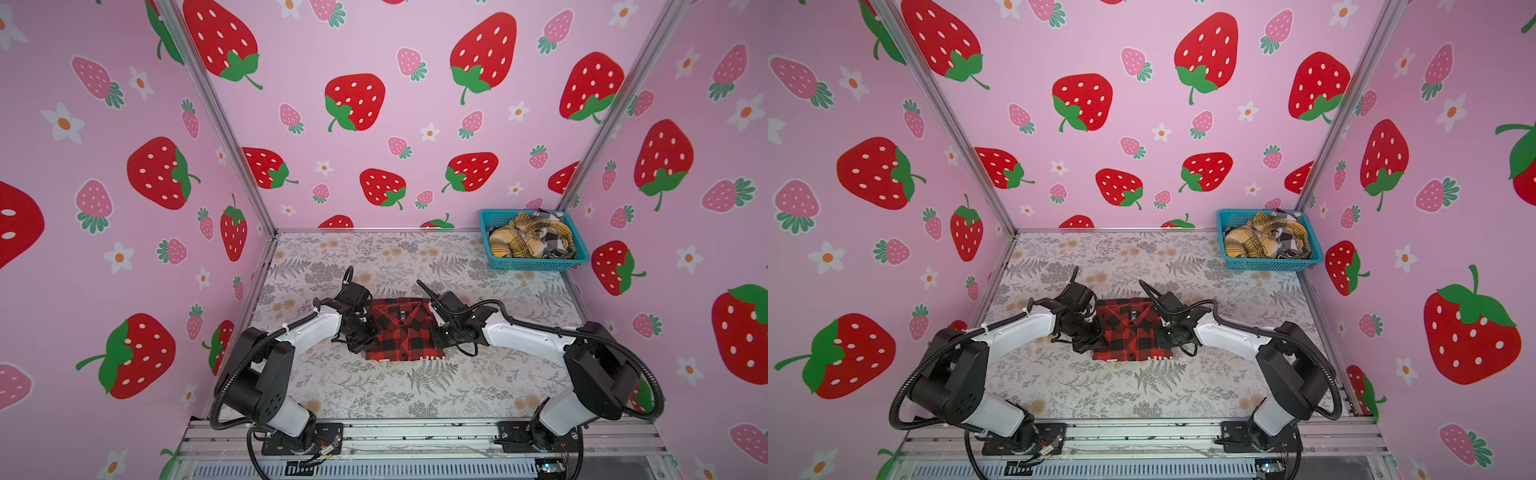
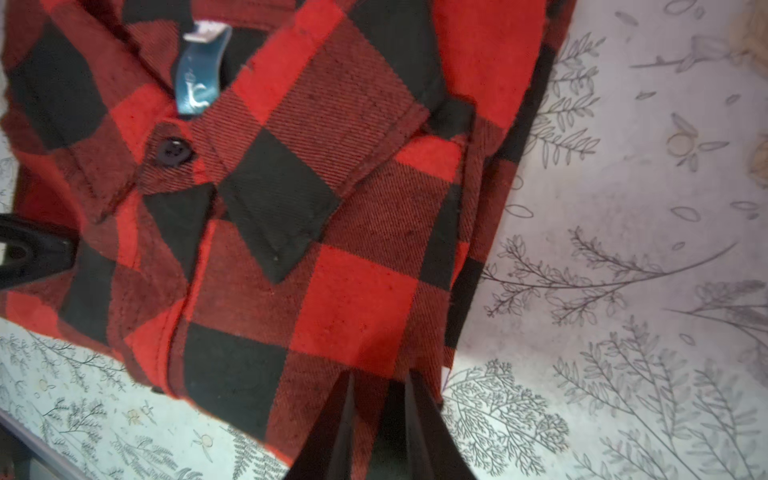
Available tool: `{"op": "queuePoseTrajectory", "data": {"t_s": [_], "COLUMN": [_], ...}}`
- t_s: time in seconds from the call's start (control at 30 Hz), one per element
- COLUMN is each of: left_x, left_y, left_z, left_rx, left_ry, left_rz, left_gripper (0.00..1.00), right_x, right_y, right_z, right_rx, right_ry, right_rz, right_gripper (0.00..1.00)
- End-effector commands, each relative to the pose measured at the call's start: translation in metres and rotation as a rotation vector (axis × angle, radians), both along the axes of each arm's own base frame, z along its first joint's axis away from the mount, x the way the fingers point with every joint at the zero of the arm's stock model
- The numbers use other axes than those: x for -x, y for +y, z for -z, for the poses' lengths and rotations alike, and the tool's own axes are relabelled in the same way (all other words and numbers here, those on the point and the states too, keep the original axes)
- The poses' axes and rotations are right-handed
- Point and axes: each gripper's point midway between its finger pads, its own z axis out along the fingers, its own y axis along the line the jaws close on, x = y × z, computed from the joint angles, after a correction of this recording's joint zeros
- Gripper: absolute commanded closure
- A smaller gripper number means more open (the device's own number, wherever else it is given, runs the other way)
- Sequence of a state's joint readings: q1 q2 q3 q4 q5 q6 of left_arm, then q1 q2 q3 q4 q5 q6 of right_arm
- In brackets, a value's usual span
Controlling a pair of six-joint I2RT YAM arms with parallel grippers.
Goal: Fold and stack the long sleeve shirts
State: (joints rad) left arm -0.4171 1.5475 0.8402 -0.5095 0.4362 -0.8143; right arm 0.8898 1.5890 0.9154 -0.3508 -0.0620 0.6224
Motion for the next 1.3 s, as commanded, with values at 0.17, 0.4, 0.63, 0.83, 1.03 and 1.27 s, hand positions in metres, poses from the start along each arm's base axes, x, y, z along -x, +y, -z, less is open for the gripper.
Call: {"op": "queuePoseTrajectory", "data": {"t_s": [0.17, 0.4, 0.63, 0.83, 1.03, 1.27], "left_x": [0.017, -0.019, -0.067, -0.068, -0.049, -0.025], "left_y": [0.001, -0.009, 0.059, 0.095, 0.093, 0.092], "left_z": [0.029, -0.041, -0.152, -0.156, -0.113, -0.070], "left_rx": [-0.002, 0.029, -0.277, -0.003, 0.160, 0.160], "left_ry": [0.082, -0.125, -0.610, -0.565, -0.383, -0.275], "left_rz": [0.022, 0.085, 0.020, -0.163, -0.200, -0.196], "left_gripper": [1.00, 0.81, 0.76, 0.70, 0.48, 0.37], "right_x": [0.012, 0.005, -0.013, -0.030, -0.032, -0.029], "right_y": [0.000, -0.002, -0.001, 0.004, 0.003, 0.007], "right_z": [0.019, 0.001, -0.036, -0.063, -0.061, -0.042], "right_rx": [0.024, 0.033, 0.026, -0.046, -0.106, -0.192], "right_ry": [0.048, 0.007, -0.080, -0.127, -0.094, -0.017], "right_rz": [0.005, 0.012, 0.036, 0.063, 0.054, 0.042], "right_gripper": [0.76, 0.77, 0.77, 0.76, 0.65, 0.54]}}
